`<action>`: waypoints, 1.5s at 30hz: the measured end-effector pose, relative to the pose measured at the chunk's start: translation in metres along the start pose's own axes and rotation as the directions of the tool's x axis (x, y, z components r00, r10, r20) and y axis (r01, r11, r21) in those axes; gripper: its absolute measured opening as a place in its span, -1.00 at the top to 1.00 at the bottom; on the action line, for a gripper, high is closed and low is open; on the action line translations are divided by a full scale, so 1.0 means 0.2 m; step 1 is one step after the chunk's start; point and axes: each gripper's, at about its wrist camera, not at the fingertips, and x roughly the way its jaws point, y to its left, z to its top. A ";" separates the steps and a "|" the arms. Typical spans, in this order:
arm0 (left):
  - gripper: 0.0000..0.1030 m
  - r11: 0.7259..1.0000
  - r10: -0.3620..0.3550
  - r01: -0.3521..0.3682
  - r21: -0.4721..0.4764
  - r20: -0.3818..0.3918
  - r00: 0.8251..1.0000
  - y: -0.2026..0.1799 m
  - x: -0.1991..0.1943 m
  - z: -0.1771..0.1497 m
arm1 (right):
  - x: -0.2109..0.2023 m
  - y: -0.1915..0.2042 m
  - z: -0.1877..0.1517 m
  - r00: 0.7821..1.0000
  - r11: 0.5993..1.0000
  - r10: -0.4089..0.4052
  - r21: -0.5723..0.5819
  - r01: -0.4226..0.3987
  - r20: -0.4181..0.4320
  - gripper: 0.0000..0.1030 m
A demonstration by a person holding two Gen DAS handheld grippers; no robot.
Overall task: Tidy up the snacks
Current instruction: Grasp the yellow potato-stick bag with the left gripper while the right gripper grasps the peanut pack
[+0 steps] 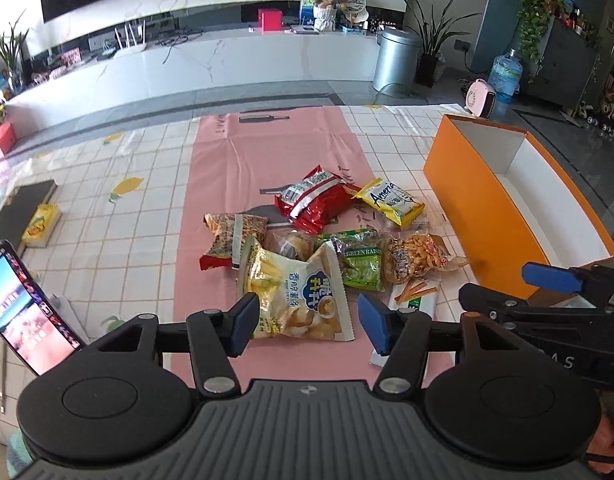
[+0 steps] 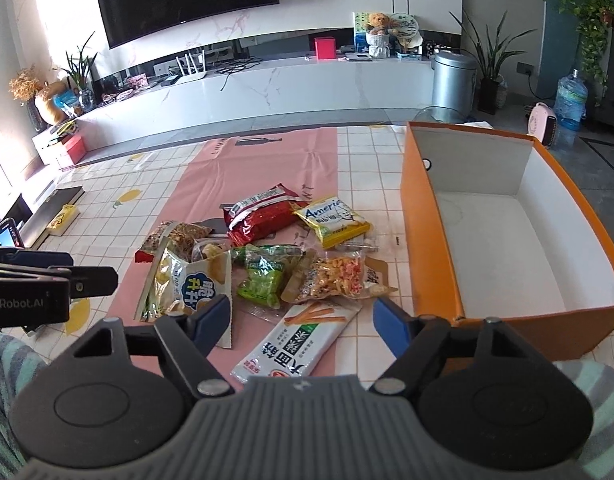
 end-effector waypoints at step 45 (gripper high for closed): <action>-0.98 0.997 0.053 -0.059 -0.058 -0.112 0.992 0.14 0.75 0.01 | 0.88 -0.10 0.03 0.981 0.997 -0.083 -0.018 0.081 -0.178 -0.77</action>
